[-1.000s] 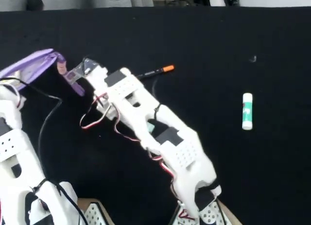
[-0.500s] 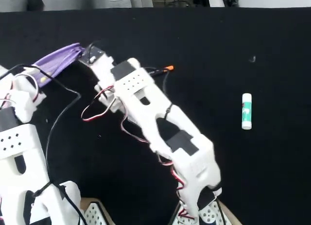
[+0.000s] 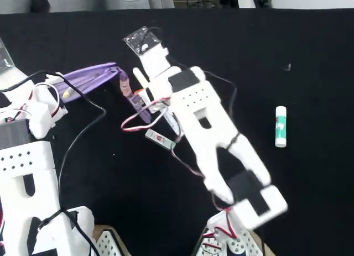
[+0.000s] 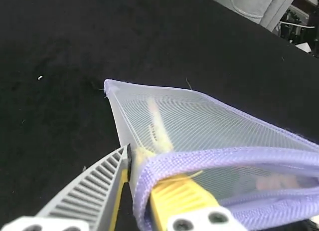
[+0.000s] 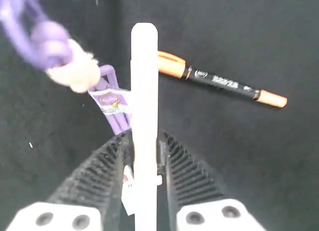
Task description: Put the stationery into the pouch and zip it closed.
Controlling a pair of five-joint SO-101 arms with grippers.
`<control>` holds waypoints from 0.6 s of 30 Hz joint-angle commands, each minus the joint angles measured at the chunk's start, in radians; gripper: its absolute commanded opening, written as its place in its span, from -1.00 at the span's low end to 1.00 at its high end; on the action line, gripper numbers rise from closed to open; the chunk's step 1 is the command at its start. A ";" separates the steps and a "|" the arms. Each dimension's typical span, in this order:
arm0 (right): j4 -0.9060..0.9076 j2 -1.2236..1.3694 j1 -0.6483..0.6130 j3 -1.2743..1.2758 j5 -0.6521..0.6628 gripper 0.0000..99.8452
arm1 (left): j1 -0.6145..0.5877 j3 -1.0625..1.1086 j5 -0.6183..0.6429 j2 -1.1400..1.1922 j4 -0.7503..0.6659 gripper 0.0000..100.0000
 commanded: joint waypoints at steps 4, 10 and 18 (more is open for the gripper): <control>-0.203 -0.303 0.015 0.163 -0.009 -0.98 | 0.016 -0.044 0.002 -0.021 0.003 -0.94; -0.344 -0.444 0.009 0.240 -0.011 -0.98 | 0.016 -0.042 0.005 -0.018 0.003 -0.94; -0.479 -0.455 -0.008 0.191 -0.014 -0.98 | 0.062 -0.042 0.008 -0.017 0.002 -0.94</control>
